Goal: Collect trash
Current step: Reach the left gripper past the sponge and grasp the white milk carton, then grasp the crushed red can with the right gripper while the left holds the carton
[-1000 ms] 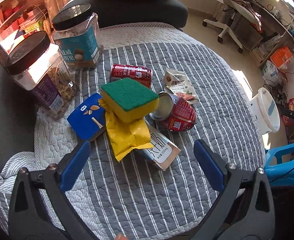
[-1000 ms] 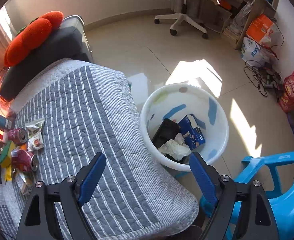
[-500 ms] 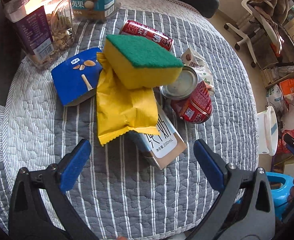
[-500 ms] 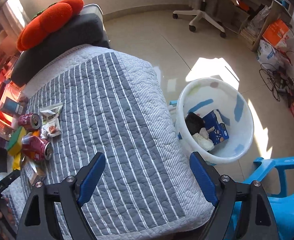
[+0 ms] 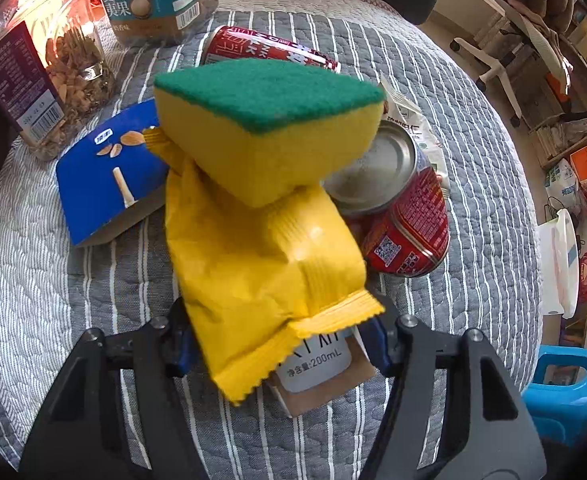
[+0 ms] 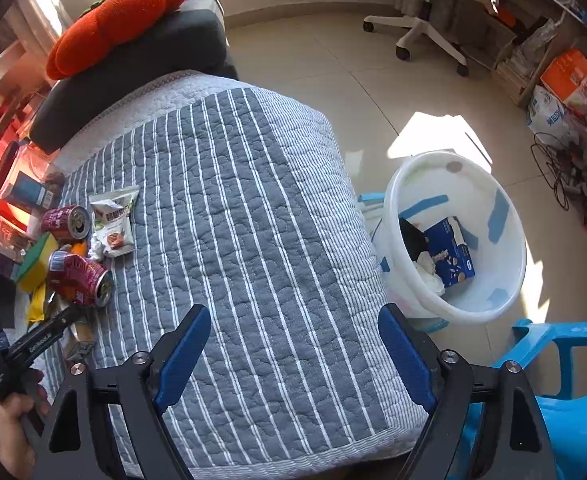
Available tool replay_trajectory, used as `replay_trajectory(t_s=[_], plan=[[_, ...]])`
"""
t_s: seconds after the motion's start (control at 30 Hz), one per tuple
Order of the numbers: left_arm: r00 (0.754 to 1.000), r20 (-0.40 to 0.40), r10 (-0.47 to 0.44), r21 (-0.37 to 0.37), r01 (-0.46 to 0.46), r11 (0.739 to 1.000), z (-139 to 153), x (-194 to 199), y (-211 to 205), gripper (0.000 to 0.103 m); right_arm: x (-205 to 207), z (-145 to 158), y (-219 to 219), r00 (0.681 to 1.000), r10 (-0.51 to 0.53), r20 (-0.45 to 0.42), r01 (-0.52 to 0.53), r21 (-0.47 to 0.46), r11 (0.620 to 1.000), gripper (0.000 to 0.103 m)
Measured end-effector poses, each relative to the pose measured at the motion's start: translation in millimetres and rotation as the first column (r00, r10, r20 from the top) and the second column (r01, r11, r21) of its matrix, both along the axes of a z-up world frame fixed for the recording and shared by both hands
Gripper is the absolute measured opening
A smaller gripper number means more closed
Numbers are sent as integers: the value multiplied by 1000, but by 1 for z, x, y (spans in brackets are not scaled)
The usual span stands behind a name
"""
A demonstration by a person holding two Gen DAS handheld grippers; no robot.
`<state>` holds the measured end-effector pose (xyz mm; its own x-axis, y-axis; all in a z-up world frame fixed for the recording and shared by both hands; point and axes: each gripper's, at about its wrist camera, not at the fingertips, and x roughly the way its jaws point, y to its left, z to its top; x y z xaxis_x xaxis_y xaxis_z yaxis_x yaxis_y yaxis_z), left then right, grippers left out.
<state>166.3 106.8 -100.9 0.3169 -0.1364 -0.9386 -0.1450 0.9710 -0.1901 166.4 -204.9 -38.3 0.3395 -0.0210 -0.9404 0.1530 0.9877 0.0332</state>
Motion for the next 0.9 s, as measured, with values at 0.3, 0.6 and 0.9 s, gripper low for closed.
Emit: replay_trajectory(t_s=[0.3,0.6,0.9], plan=[[990,64,-124,-128,131,983,42,-31,-4,59,2,-1,4,1000,-4,1,4,5,1000,87],[968,225,-116,-204,163,965,100,-50,14,59,11,-6,36,999,35,-4,-35,9,999,87],[953,295,-69,-108,105,989,113,-46,46,59,37,-24,97,991,132,-26,-131,37,991,87]])
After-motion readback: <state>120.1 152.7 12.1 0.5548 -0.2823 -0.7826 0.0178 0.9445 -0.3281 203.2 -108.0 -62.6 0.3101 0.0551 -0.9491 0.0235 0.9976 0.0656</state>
